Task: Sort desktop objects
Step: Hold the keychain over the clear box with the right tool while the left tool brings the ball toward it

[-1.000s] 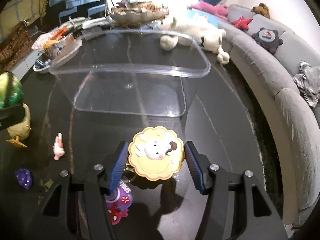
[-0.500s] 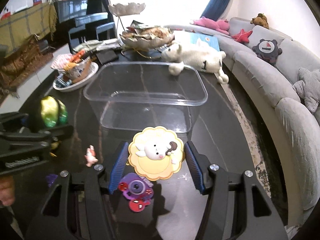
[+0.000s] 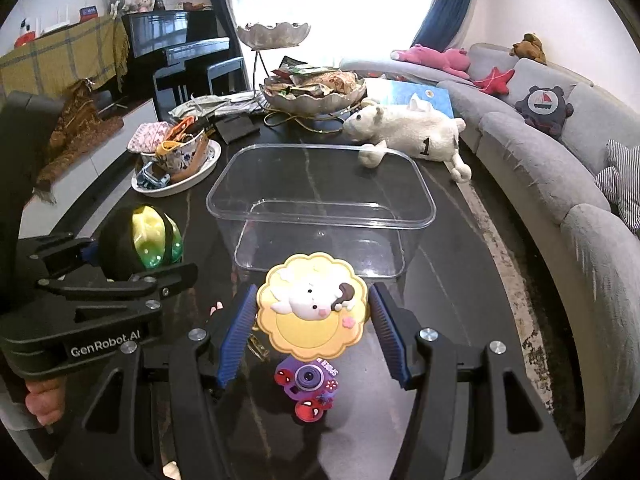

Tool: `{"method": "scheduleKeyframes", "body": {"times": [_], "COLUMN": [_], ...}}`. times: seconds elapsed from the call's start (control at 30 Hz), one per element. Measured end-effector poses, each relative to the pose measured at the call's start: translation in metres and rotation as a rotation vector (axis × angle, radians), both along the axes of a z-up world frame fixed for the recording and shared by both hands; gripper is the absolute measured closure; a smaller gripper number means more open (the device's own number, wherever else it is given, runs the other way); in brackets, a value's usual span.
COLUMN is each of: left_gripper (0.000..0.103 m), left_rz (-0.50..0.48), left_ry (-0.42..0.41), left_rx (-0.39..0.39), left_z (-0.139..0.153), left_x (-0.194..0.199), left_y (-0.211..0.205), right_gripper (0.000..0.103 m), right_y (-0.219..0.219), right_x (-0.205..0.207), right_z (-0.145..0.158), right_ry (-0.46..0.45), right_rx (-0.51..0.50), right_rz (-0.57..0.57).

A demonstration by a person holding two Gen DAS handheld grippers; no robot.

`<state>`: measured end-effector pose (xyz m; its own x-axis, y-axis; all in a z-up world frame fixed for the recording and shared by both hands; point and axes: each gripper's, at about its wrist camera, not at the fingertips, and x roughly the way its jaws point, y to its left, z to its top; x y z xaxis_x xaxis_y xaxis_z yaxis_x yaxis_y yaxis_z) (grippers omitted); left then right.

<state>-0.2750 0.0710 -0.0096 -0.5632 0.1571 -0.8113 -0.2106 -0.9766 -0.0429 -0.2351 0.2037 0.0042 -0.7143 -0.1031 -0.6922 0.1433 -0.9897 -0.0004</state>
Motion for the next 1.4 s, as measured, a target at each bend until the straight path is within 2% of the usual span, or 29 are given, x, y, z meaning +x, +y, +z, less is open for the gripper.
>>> {"method": "scheduleKeyframes", "body": {"times": [0.4, 0.83, 1.13, 1.4], "left_gripper": [0.045, 0.045, 0.045, 0.045], "left_rz": [-0.003, -0.002, -0.049, -0.074], "left_ry": [0.036, 0.048, 0.056, 0.06], "left_rx": [0.001, -0.004, 0.016, 0.013], "left_z": [0.011, 0.023, 0.038, 0.047], "left_x": [0.008, -0.003, -0.023, -0.049], "left_y": [0.003, 0.009, 0.02, 0.031], "right_gripper": [0.048, 0.048, 0.048, 0.048], "right_y": [0.003, 0.01, 0.023, 0.029], "right_x": [-0.006, -0.017, -0.031, -0.053], "right_z": [0.003, 0.017, 0.032, 0.037], "right_ry": [0.005, 0.021, 0.032, 0.038], "right_rx": [0.003, -0.006, -0.035, -0.021], "right_rz": [-0.014, -0.014, -0.007, -0.004]}}
